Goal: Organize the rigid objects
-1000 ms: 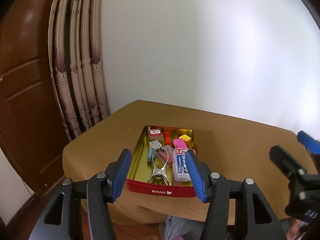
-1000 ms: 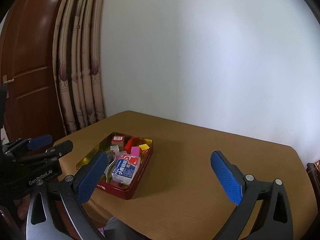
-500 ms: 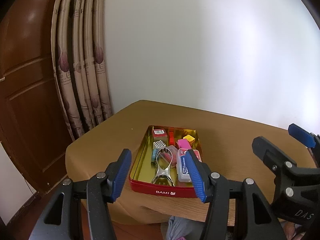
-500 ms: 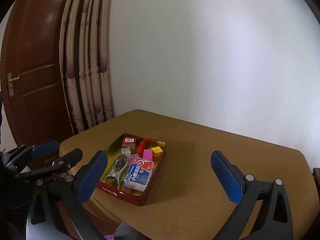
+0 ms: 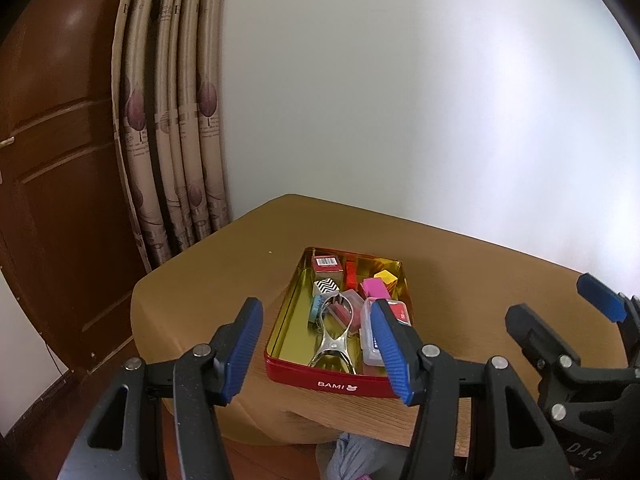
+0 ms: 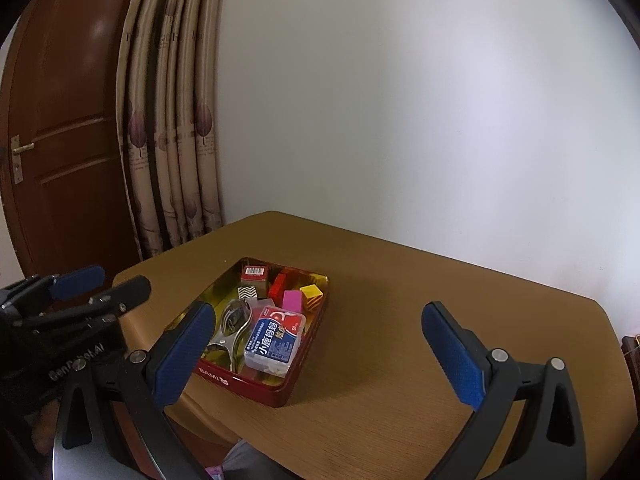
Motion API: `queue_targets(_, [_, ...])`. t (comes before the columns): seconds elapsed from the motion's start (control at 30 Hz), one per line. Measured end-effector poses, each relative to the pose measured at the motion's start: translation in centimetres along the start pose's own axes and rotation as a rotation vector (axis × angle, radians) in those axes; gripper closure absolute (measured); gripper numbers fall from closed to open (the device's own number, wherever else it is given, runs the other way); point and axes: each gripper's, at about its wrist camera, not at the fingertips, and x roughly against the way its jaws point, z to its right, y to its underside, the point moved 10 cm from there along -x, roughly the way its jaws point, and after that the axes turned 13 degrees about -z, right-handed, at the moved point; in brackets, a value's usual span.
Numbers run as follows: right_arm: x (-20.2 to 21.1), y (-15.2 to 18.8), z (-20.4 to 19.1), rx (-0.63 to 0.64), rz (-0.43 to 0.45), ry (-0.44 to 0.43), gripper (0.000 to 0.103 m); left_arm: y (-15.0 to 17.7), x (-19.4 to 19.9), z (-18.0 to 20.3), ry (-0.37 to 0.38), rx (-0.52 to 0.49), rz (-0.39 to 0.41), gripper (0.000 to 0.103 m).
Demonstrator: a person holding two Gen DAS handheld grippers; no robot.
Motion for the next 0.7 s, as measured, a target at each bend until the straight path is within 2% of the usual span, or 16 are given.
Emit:
queue_targets(0.33, [-1.3, -0.4, -1.4, 0.024, -0.003, -0.007, 0.001, -0.1, -0.4, -1.1, -0.011, 0.041, -0.014, 0.043])
queue_targets(0.7, [-2.6, 0.3, -0.7, 0.007, -0.034, 0.011, 0.001, -0.2, -0.9, -1.7, -0.032, 0.054, -0.018, 0.041])
